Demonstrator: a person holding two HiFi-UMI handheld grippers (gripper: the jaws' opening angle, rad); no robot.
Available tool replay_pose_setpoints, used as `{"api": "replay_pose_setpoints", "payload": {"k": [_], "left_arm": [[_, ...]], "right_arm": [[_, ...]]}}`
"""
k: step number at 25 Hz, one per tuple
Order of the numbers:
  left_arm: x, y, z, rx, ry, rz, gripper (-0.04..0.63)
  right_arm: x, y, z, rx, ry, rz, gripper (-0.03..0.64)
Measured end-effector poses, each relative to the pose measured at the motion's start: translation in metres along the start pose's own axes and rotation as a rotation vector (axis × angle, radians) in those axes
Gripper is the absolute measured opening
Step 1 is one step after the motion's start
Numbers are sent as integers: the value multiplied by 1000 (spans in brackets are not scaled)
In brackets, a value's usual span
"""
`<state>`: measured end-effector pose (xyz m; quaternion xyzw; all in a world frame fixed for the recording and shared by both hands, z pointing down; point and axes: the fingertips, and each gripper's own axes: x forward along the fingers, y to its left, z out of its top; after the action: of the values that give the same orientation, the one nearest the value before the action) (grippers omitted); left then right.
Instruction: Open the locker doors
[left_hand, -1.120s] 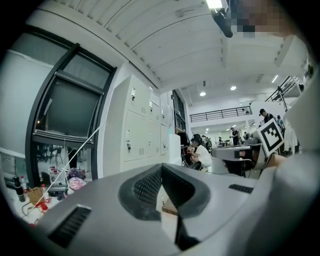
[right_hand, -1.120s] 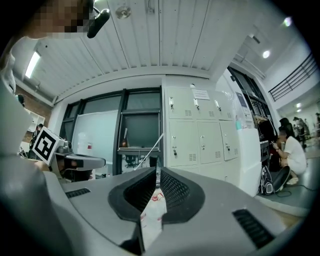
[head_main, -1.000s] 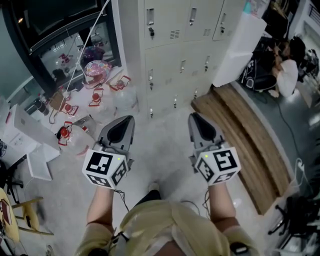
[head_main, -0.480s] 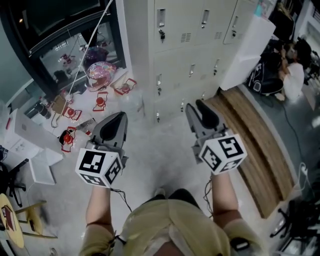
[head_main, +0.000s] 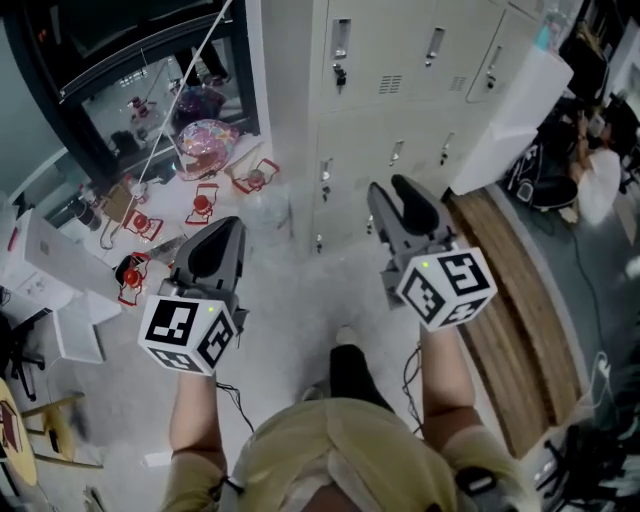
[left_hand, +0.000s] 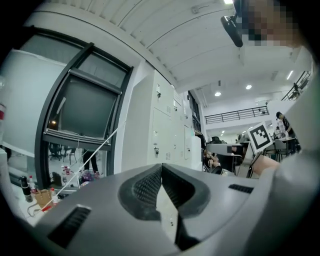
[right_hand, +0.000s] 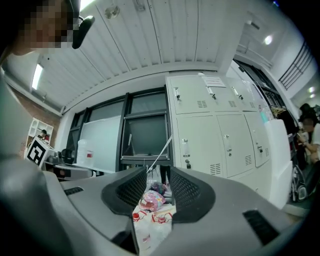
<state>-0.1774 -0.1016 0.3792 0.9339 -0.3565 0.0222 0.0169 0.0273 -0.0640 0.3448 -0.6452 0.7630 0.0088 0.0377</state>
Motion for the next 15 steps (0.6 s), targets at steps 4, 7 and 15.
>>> {"api": "replay_pose_setpoints", "payload": {"k": [4,7,15], "left_arm": [[33,15,4,-3,4,59,3],[66,23,6,-1,13,92,3],[129,49,13,-8,15,203,3]], "right_arm": [[43,-24,-1,8,1,46,126],[77,-44,1,-23,-2,73,126],[157,-96,5,-31,-4,133,126]]}}
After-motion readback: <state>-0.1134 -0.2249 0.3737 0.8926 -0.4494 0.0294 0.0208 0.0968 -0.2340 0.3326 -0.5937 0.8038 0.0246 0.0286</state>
